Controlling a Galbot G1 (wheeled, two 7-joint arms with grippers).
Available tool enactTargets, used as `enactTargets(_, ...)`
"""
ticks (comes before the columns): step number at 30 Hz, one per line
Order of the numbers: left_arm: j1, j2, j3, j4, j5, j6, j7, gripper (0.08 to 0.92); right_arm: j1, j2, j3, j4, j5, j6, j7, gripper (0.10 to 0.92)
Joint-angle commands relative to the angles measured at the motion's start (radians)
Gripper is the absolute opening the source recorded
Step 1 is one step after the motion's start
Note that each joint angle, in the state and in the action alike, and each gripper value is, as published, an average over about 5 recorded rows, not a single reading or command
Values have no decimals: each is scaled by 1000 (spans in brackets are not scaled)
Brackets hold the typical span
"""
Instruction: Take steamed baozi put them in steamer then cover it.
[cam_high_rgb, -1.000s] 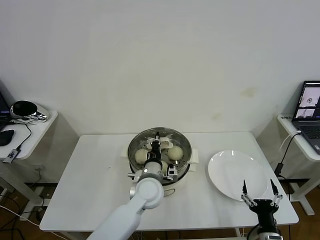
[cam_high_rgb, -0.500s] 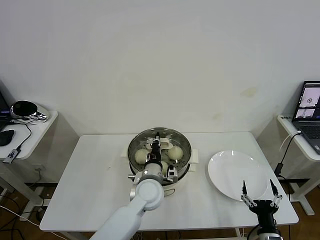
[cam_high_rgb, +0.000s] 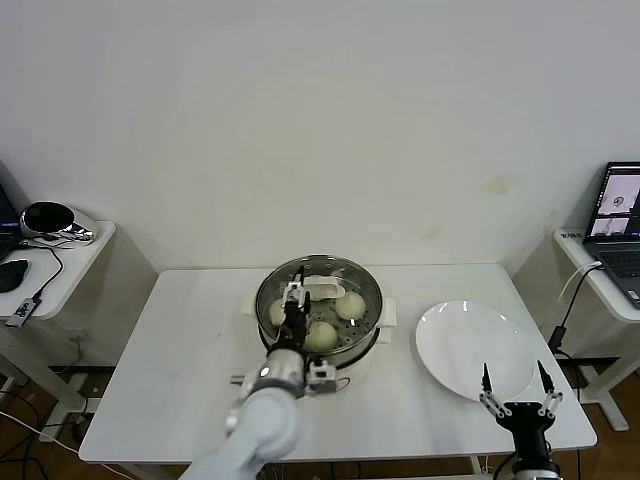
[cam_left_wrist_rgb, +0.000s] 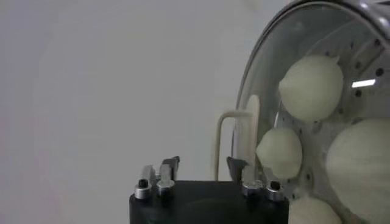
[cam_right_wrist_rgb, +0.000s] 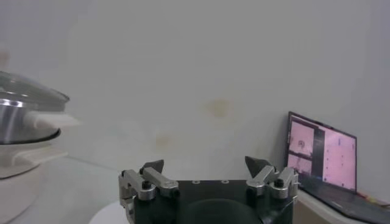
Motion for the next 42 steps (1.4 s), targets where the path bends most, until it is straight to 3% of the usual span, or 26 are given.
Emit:
enactTargets(1,454,148,-313,-435,-640,-156,-321,725,-8,-2,-9,10,-2,1,-2,823)
enactTargets(5,698,121,-590,-416,-1151,-476,-410,808,-17,-13,-43,15,6,-4,-6,823)
enactTargets(8,823,98,-674,-386,-1336,-549,-454,821,-33,-40,-81,16,25,-10,-10,823)
enactTargets(14,968,23,-662,-280,-1512,-724,-512,823,-83,-107,-117,25,101,-55,-42,823)
enactTargets(20,1015,-18,-637,-123,-1520,-854,-539,823,-136,-152,-153,54,165,-103,-88,823)
enactTargets(31,1029,-32,-620,-131,-1510,-871,-498,823,-194,-155,-220,66,210,-123,-81,823)
enactTargets(42,1015,-34,-602,-172,-1566,-777,-490,823,-213,-161,-253,64,266,-122,-49,823)
